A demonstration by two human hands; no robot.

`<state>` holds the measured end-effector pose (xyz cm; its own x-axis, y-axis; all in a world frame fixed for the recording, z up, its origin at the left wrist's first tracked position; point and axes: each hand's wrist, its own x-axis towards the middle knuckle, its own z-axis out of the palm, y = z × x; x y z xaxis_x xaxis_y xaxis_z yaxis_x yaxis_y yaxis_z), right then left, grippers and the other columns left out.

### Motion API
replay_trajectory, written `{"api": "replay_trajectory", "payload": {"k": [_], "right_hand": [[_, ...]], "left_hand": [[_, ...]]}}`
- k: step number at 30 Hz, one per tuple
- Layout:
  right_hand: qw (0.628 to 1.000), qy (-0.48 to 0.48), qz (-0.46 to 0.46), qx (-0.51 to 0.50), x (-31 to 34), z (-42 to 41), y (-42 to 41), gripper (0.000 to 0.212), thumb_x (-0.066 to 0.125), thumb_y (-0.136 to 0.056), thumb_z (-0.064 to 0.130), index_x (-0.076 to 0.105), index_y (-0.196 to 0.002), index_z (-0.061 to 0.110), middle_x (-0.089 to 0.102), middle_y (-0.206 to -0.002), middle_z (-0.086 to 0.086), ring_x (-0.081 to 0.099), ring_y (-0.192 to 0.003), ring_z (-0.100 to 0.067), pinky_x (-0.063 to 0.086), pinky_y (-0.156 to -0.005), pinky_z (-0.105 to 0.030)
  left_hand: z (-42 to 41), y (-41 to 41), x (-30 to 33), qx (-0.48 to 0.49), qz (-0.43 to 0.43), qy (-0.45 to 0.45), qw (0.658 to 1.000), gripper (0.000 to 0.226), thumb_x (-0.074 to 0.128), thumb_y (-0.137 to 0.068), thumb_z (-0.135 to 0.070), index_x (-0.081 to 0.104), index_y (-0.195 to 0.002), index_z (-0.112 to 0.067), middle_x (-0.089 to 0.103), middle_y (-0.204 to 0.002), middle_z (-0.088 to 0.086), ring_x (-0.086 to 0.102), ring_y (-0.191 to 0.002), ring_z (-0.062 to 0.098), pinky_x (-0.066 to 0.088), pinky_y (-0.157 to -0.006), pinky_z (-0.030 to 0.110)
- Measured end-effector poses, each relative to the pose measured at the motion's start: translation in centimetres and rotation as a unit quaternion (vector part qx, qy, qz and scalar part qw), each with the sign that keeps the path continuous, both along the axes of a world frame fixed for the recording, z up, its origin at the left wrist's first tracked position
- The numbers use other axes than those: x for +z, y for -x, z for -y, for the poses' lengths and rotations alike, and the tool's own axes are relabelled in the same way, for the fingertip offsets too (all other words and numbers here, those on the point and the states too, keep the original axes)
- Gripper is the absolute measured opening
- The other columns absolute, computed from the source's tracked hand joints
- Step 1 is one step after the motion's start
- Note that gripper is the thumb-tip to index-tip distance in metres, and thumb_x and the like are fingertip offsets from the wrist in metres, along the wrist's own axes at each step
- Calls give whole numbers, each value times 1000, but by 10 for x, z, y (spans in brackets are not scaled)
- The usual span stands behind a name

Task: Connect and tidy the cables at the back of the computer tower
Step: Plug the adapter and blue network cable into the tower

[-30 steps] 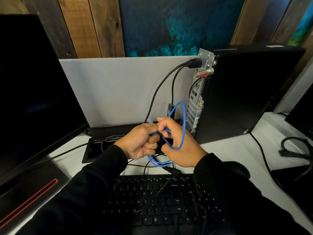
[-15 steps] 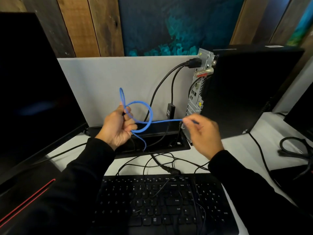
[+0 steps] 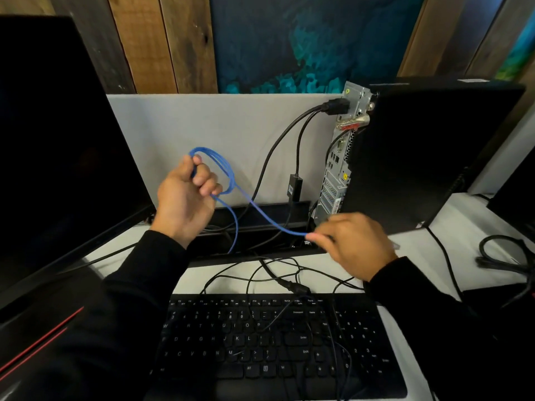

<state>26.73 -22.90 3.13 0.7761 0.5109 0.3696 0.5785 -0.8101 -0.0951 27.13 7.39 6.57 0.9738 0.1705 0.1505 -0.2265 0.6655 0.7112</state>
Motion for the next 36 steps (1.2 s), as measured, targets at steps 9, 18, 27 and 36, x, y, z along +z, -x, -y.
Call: {"api": "replay_trajectory", "payload": {"k": [9,18,27,36], "right_hand": [[968,-197,106,119,44,-35,12,22,58,-105,30,76,-107,17,46,-78,8,47,-65,-13,47,-58,-35],[950,-300,27,80,50,-35,15,19,61,-102,22,78,-109,16,69,-82,3,61,-75,-12,51,-69,-29],[988,-127,-80,-41,49,-21,4,19,63,-101,27,75,-90,18,57,-85,1,51,-82,-11,39,-73,-24],[873,-403,-254,103,61,-41,21,19,59,-104,13,65,-90,0,69,-74,-13,73,-64,-20,62,-64,-34]], "left_hand": [[49,31,-13,-11,78,-557,827,24,34,-112,-23,47,-95,-13,66,-72,14,68,-74,29,51,-84,44],[55,31,-17,-113,-7,-305,946,31,30,-112,-20,43,-84,-15,27,-55,-2,20,-51,16,32,-56,31],[34,25,-22,-105,-48,-129,985,36,31,-111,-24,44,-78,-18,23,-55,-5,20,-44,9,31,-50,27],[48,27,-25,-131,-57,-120,982,34,25,-110,-17,46,-82,-15,27,-51,-4,23,-39,9,37,-50,27]]}}
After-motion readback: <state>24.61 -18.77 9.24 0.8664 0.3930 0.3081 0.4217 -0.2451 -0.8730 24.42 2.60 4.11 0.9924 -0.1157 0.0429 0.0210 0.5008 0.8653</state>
